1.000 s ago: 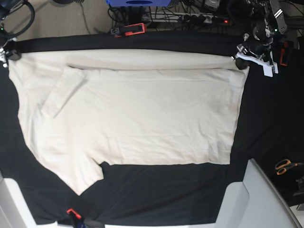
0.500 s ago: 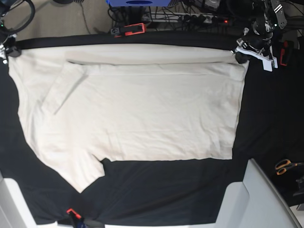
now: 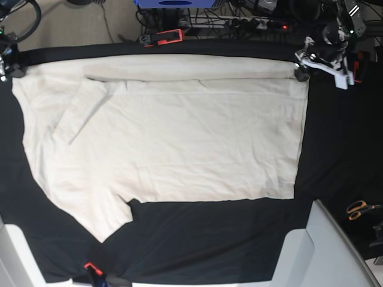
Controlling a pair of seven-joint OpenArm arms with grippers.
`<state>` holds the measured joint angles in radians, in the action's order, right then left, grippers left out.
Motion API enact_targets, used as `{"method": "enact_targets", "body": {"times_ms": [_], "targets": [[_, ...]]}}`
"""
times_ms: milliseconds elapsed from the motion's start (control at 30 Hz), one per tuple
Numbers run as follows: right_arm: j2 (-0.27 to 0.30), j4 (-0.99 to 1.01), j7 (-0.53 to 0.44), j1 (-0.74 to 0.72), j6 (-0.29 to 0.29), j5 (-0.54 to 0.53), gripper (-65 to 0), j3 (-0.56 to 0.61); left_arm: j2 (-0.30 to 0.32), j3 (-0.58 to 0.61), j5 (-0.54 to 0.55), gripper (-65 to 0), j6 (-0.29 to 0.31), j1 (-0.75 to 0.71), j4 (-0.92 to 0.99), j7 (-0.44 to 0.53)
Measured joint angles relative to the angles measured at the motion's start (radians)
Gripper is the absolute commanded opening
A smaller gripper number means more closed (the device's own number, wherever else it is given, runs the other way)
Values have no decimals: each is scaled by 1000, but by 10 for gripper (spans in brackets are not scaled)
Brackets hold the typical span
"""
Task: Fold the T-shirt properly
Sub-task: 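Pull the folded edge back toward the arms to flatten the shirt, then move the right gripper to the sleeve corner and pinch the fabric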
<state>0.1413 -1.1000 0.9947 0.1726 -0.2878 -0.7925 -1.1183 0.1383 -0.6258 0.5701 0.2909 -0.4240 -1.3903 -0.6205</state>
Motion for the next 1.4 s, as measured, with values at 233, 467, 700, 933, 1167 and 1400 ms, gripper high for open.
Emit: {"method": "enact_targets", "body": {"times_ms": [233, 467, 700, 933, 1167, 1400], "targets": [[-9, -6, 58, 7, 0, -8, -371, -45, -3, -142, -100, -166, -13, -16, 34, -19], [-43, -161, 96, 94, 23, 75, -371, -149, -30, -294, -162, -169, -23, -14, -43, -25], [142, -349, 53, -35, 9, 34, -371, 122, 8, -205, -147, -174, 0, 72, -326, -14], [400, 184, -239, -384, 11, 166, -371, 753, 126, 61, -150, -174, -1, 224, -247, -24], [375, 552, -588, -554, 17, 415, -371, 829, 176, 175, -158, -169, -6, 279, -136, -27], [282, 657, -794, -595, -69, 591, -371, 828, 204, 180, -160, -168, -11, 297, -43, -29]]}}
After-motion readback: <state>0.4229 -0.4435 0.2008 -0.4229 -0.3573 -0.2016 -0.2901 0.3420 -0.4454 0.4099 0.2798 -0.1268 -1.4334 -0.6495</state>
